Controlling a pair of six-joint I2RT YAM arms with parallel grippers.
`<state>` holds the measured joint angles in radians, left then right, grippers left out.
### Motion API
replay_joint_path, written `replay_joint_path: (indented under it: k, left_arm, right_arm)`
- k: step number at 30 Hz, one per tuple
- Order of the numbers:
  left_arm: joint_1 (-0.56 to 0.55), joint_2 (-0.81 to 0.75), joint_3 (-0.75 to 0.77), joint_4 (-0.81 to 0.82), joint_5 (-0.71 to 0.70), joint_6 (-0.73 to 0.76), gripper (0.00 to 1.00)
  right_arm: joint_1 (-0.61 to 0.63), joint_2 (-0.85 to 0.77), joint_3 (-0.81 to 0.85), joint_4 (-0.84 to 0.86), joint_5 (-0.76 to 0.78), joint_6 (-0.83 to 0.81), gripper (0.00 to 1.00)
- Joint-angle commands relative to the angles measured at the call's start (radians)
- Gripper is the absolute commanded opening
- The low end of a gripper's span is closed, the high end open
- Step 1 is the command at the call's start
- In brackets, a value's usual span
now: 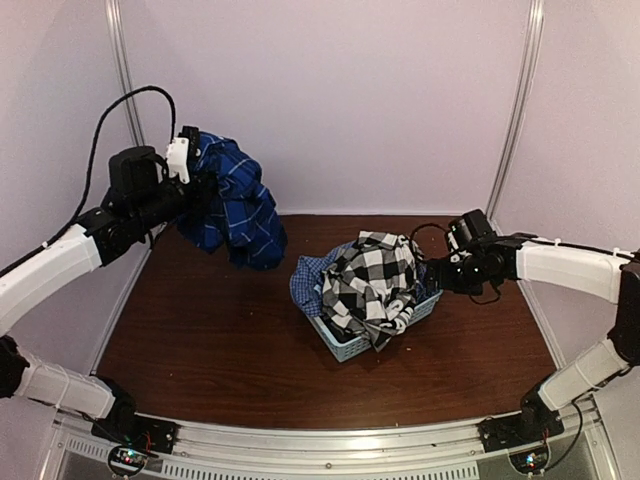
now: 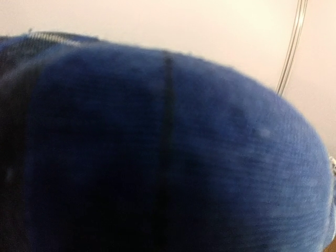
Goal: Fold and stack the long sleeve shirts
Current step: Move the bin to the corner of the board.
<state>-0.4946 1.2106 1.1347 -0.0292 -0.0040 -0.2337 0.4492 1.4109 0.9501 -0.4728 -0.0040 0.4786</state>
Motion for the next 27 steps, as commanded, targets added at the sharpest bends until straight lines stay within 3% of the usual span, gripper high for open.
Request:
replay_joint_path:
  k: [1, 5, 8, 14, 22, 27]
  left_arm:
    - [-0.004, 0.01, -0.062, 0.073, 0.004, -0.014, 0.0]
    - [-0.004, 0.021, -0.134, 0.121, 0.062, -0.037, 0.0]
    - [-0.004, 0.025, -0.189, 0.154, 0.075, -0.053, 0.0]
    - [-0.005, 0.036, -0.245, 0.177, 0.068, -0.067, 0.0]
    - [-0.005, 0.047, -0.243, 0.193, 0.089, -0.081, 0.0]
    - [-0.005, 0.068, -0.236, 0.192, 0.107, -0.087, 0.0]
  right_arm:
    - [0.03, -0.03, -0.077, 0.099, 0.058, 0.152, 0.86]
    - [0.042, -0.02, -0.137, 0.144, 0.08, 0.223, 0.75]
    - [0.042, -0.012, -0.173, 0.178, 0.092, 0.247, 0.59]
    - [0.019, 0.053, -0.116, 0.155, 0.143, 0.214, 0.39]
    - [-0.171, 0.14, -0.017, 0.143, 0.168, 0.105, 0.19]
    - [-0.306, 0.304, 0.199, 0.118, 0.222, -0.027, 0.16]
